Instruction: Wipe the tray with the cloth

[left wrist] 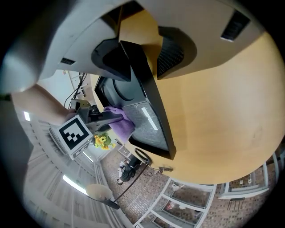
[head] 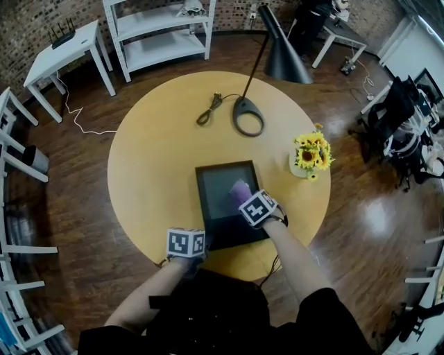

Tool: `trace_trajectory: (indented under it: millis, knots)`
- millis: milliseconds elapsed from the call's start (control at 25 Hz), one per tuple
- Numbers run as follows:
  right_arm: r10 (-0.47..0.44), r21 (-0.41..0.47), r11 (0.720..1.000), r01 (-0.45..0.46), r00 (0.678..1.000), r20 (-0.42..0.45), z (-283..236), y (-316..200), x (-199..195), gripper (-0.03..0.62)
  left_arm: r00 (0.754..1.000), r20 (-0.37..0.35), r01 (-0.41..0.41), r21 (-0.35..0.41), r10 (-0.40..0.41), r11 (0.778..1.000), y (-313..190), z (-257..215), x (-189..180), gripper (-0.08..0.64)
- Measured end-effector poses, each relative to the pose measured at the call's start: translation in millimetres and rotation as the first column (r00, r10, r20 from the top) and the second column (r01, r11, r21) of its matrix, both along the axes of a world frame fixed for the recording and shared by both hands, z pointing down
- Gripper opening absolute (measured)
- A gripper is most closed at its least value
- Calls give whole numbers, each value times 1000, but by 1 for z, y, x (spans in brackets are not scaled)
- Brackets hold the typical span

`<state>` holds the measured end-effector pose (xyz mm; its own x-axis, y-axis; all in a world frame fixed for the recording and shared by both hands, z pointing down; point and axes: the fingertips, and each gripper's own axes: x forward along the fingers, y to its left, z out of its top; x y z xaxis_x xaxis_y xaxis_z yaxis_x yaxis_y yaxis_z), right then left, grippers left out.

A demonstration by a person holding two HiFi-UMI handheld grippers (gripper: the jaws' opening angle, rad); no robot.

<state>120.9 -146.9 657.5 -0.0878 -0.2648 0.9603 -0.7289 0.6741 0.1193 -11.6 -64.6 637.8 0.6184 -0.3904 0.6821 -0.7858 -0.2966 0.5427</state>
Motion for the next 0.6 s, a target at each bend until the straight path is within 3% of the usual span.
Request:
trace_trajectory:
  millis: [120,360,600]
  knots:
    - [-3,22,1000,4,998,-60,-5,-4,9,110,1000,-1,3,-1,-3,1000,-1,0,-1,179]
    - [77,28,997,-77,997,2,-3,-8,13,109,1000,-7,15,-6,-15,1000,0,2,-1,179]
    - [74,88,991,-96,970,232,-30,0,-16,109,1000,0,-5,21,5,1000,-2,2,7,175]
